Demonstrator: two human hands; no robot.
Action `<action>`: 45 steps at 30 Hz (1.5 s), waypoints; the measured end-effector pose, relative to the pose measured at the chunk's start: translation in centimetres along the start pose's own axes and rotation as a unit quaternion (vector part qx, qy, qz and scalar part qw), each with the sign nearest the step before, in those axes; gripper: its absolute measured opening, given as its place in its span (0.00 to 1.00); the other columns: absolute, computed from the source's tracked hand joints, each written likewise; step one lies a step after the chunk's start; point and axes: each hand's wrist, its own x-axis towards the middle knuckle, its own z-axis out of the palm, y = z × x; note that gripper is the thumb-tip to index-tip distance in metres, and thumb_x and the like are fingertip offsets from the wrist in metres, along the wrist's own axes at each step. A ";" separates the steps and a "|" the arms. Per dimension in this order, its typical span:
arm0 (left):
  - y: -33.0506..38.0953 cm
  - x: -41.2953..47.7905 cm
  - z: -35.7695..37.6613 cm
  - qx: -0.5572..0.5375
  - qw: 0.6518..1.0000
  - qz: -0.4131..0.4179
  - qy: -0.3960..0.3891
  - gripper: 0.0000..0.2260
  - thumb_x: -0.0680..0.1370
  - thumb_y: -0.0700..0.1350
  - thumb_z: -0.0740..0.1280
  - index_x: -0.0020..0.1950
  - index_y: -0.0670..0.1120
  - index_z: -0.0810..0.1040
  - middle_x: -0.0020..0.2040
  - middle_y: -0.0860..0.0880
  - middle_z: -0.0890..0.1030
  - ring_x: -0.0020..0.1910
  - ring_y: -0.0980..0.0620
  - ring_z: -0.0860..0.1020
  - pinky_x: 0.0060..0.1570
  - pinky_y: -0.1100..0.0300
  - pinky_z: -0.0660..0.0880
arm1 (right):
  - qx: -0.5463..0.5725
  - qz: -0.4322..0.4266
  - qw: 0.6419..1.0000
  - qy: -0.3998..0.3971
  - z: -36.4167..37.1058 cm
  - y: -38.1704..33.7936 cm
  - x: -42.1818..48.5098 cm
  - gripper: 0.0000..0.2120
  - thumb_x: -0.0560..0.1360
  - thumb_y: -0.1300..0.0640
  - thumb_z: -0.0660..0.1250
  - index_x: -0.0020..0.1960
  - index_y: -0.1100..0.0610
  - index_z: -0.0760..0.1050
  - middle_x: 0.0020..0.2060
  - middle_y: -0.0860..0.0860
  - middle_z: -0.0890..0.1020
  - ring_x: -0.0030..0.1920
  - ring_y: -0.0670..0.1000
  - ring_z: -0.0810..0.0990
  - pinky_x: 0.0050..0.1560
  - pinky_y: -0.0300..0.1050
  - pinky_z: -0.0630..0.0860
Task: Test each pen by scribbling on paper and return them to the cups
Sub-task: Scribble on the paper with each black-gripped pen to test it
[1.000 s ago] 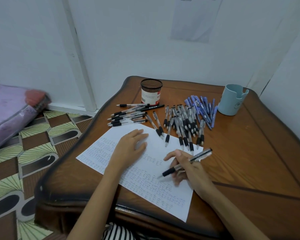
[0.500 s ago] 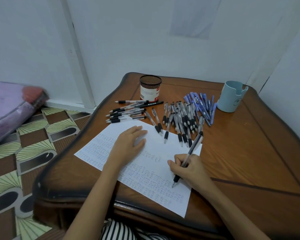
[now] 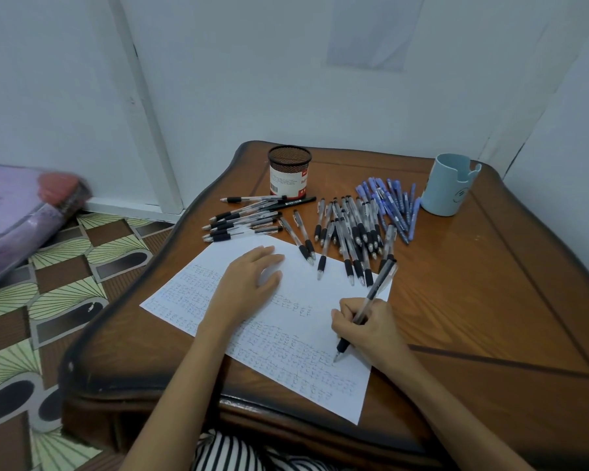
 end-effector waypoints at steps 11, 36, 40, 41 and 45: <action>0.1 0.0 -0.1 0.003 1.000 0.005 0.004 0.17 0.81 0.49 0.60 0.70 0.52 0.70 0.72 0.53 0.67 0.71 0.54 0.64 0.69 0.59 0.59 | -0.004 -0.003 1.000 -0.002 0.0 0.2 0.1 0.17 0.66 0.51 0.64 0.23 0.52 0.60 0.20 0.48 0.62 0.25 0.46 0.62 0.31 0.43 0.62; 0.2 0.0 -0.1 0.003 1.000 0.008 0.004 0.17 0.81 0.49 0.60 0.70 0.52 0.70 0.72 0.54 0.67 0.71 0.55 0.63 0.68 0.61 0.57 | 0.113 0.115 0.986 -0.036 -1.4 -2.2 0.5 0.19 0.73 0.51 0.64 0.62 0.44 0.63 0.20 0.47 0.70 0.19 0.43 0.65 0.21 0.34 0.64; 0.1 0.0 -0.1 0.003 1.000 0.007 0.004 0.17 0.81 0.49 0.60 0.70 0.52 0.70 0.72 0.53 0.67 0.71 0.55 0.64 0.67 0.62 0.58 | 0.148 0.129 0.980 -0.038 -1.5 -2.5 0.5 0.15 0.80 0.52 0.55 0.66 0.47 0.66 0.19 0.48 0.69 0.18 0.43 0.65 0.19 0.35 0.64; 0.1 0.1 -0.1 0.004 1.000 0.008 0.004 0.17 0.81 0.49 0.60 0.70 0.52 0.70 0.72 0.53 0.67 0.71 0.55 0.64 0.67 0.62 0.58 | 0.160 0.146 0.976 -0.035 -1.6 -2.5 0.6 0.13 0.82 0.57 0.52 0.63 0.50 0.69 0.19 0.49 0.69 0.18 0.44 0.65 0.19 0.35 0.63; 0.1 0.1 -0.1 0.002 1.000 0.005 0.003 0.17 0.80 0.49 0.60 0.69 0.52 0.71 0.72 0.53 0.67 0.70 0.55 0.64 0.68 0.61 0.58 | 0.192 0.175 0.965 -0.031 -2.0 -2.4 0.7 0.15 0.81 0.65 0.50 0.60 0.56 0.71 0.22 0.50 0.70 0.18 0.45 0.63 0.18 0.36 0.62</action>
